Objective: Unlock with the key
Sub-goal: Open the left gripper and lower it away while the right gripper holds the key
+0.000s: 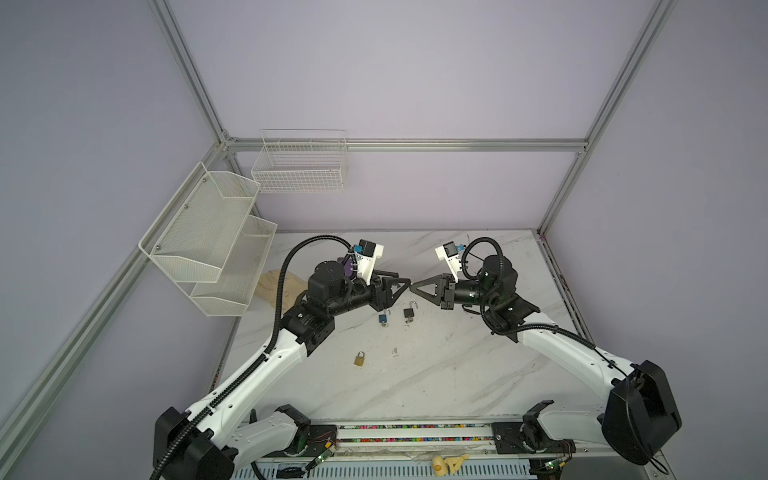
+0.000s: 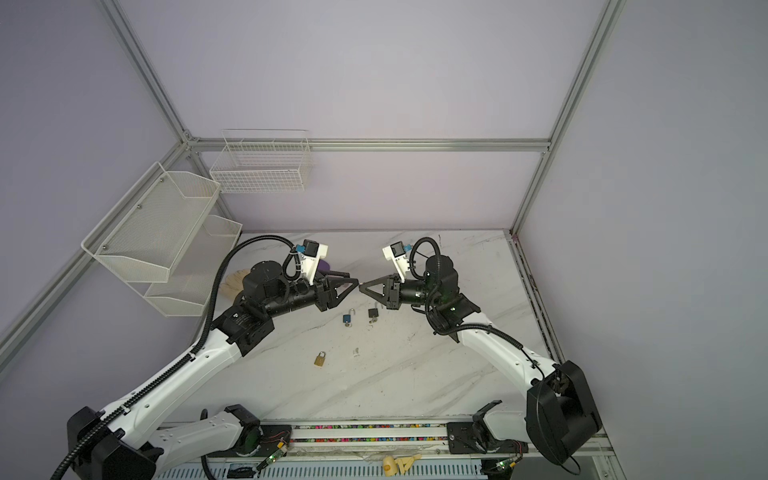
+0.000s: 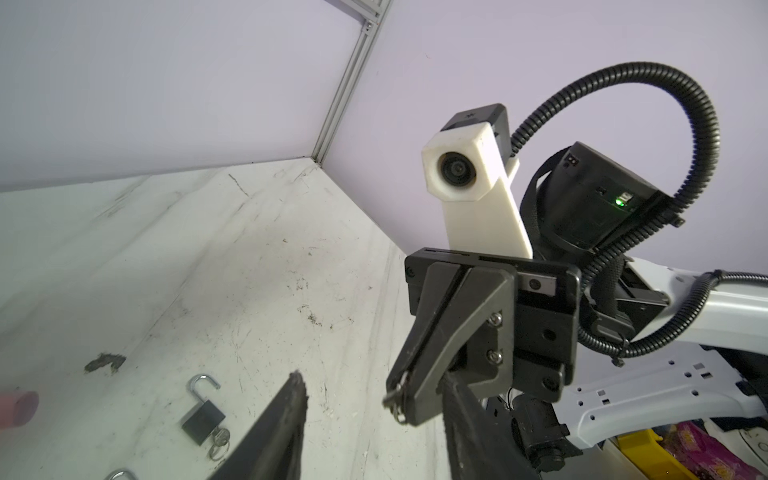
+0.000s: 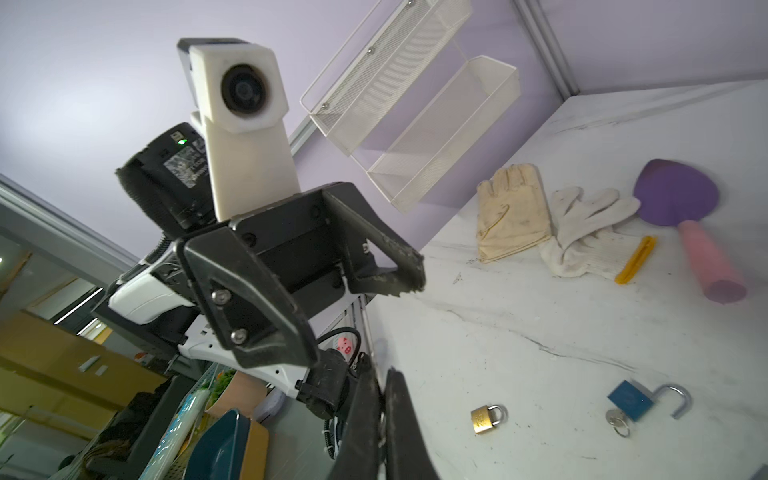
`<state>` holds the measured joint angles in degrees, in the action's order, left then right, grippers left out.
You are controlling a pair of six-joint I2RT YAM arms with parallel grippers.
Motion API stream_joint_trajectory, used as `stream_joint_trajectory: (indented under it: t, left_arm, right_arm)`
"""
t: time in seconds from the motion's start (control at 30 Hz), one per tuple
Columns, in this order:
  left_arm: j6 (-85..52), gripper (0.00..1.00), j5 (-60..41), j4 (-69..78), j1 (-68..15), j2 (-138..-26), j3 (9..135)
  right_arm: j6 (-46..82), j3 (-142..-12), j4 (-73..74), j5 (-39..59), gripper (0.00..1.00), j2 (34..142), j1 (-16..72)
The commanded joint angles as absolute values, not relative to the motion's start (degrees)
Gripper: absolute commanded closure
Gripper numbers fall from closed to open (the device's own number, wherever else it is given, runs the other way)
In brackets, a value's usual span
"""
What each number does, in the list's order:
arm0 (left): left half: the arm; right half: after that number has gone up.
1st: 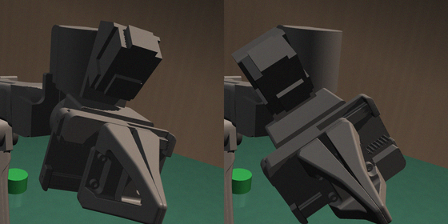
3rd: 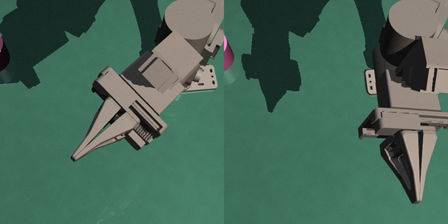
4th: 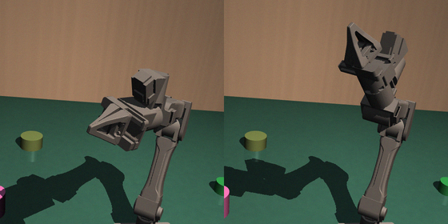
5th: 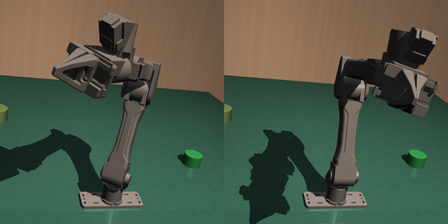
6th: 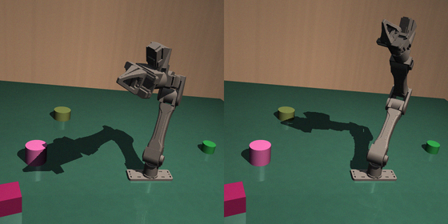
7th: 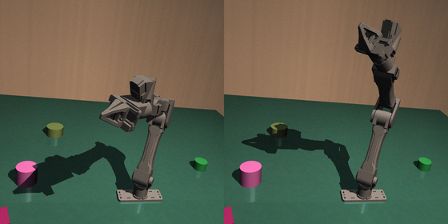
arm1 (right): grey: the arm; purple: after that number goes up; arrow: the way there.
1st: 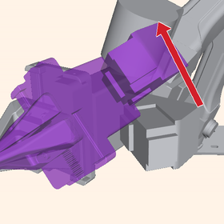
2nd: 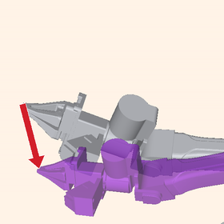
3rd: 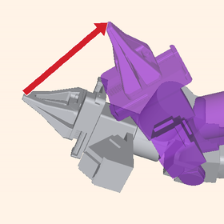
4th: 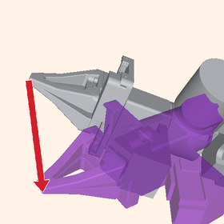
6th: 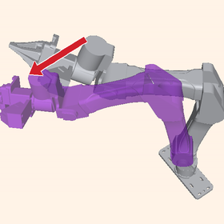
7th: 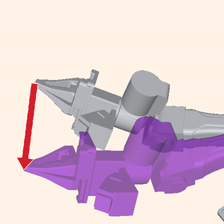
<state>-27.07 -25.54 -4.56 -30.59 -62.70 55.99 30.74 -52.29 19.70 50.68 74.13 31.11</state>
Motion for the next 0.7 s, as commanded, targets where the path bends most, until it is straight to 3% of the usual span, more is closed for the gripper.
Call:
stream_joint_trajectory:
  t: [0.0,0.3,0.5,0.67]
  left_arm:
    - [-28.8,0.39,-17.3,-12.5,-30.1,-59.0,60.1]
    - [-37.1,0.34,2.8,-28.7,-30.1,-56.2,50.5]
    - [-41.2,0.33,4.3,-32.9,-30.1,-64.3,46.7]
    - [-42.3,0.33,4.3,-33.3,-30.1,-71.1,45.1]
  right_arm:
    - [25.2,-53.9,7.8,39.6,1.00,72.3,30.8]
    - [31.8,-46.1,7.9,29.3,1.00,72.8,32.8]
    - [34.3,-42.7,9.5,21.6,1.00,73.0,40.7]
    - [37.2,-39.7,13.8,22.1,1.00,74.3,42.0]
